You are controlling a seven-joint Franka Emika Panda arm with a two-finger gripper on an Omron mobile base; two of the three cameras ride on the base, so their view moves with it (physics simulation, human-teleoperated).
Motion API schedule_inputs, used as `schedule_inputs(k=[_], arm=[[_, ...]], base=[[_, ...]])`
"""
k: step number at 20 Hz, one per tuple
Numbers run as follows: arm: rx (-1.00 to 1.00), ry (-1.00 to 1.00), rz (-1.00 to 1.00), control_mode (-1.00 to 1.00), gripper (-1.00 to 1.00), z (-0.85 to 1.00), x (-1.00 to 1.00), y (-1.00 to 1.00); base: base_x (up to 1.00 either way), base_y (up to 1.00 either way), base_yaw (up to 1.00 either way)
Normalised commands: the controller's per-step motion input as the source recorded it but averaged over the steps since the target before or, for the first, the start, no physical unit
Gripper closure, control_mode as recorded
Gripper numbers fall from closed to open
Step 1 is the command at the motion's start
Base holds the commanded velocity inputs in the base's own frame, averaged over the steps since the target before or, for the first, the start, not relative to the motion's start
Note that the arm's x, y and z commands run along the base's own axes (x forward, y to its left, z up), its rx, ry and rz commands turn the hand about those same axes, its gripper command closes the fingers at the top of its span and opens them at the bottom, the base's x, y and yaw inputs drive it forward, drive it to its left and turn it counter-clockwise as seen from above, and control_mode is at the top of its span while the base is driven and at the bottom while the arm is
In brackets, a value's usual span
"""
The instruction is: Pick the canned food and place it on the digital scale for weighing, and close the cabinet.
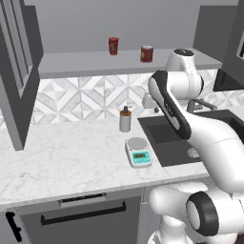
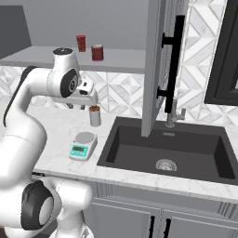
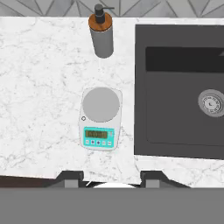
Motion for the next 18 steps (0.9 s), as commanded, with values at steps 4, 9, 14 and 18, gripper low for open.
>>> schedule_inputs(k=[4,9,14,18], arm=[[0.0,-0.13,0.0,-1.0,-1.0,0.01,-0.46,0.0],[0.0,-0.29,0.0,-1.0,-1.0,0.3,-0.38,-0.03],[0.0,-0.26,0.0,-1.0,-1.0,0.72,-0.14,0.0],[-0.02,-0.16,0.0,-1.0,-1.0,0.73,0.0,0.0]], base=[[0.0,0.0,0.0],[0.0,0.0,0.0],[0.0,0.0,0.0],[0.0,0.0,0.0]])
